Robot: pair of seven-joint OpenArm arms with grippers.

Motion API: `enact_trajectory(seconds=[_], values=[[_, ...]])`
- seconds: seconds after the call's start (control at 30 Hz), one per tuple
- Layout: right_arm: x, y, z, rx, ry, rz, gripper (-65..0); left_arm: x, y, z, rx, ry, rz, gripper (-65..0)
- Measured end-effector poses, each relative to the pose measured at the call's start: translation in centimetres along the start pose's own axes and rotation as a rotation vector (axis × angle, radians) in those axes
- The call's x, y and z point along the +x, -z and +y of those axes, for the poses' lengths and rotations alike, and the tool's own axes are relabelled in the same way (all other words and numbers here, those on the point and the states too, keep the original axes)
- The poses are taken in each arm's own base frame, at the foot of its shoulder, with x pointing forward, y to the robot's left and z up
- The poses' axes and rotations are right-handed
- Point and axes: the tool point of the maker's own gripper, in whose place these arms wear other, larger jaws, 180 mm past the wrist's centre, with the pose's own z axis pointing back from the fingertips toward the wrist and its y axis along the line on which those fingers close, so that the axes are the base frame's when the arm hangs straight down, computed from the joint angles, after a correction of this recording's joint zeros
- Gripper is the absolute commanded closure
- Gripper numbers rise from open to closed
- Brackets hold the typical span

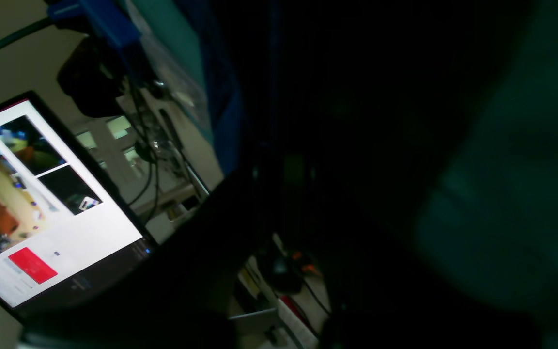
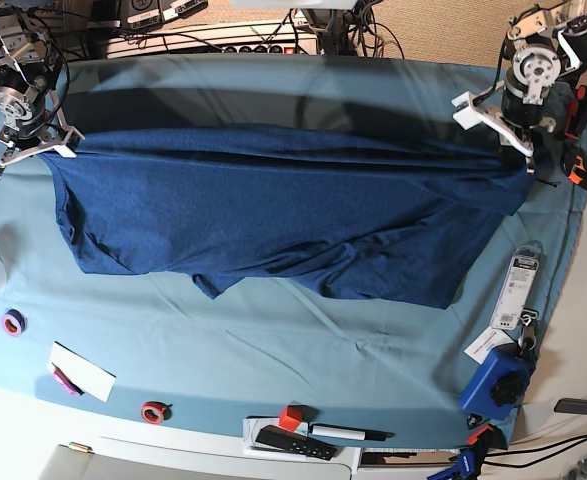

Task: Layout the t-shirt on the table in an organized manner, then fold the t-shirt properly
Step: 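Lift the t-shirt edge with both grippers and pull it away from the body, then lay the t-shirt edge down and open both grippers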

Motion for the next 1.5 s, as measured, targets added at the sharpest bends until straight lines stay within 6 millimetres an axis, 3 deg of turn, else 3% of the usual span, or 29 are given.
enact_trajectory(seconds=[0.23,0.47,0.67,1.07,1.13,1.2,1.27,1.5], values=[[0.1,0.0,0.6,0.026,0.016,-0.006,0.0,-0.4,-1.6,-2.2,-0.015,0.042,0.023,0.0],[-0.6,-0.3,2.5,0.070,-0.010,0.009,0.0,-0.4,-2.7,-3.5,-0.023,0.064,0.024,0.0],[-1.4,-0.6,4.4,0.107,-0.046,0.023,0.0,-0.5,-2.8,-3.5,-0.020,0.066,0.026,0.0],[-1.5,-0.6,4.4,0.107,-0.045,0.029,0.0,-0.2,-2.8,-2.9,0.015,0.020,0.019,0.0],[-1.7,-0.6,4.4,0.107,-0.046,0.041,-1.6,0.1,-2.8,-2.9,0.014,0.012,0.013,-10.5],[-2.0,-0.6,4.3,0.103,-0.049,0.055,-14.0,-0.2,-2.7,-3.1,0.008,0.008,0.026,-24.3],[-2.5,-0.6,4.1,0.096,-0.051,0.079,-23.8,-0.5,-2.7,-3.0,0.009,0.010,0.041,-31.7],[-2.6,-0.5,3.1,0.042,-0.048,0.089,-24.9,-0.7,-2.7,-2.9,0.014,0.012,0.051,-32.2]])
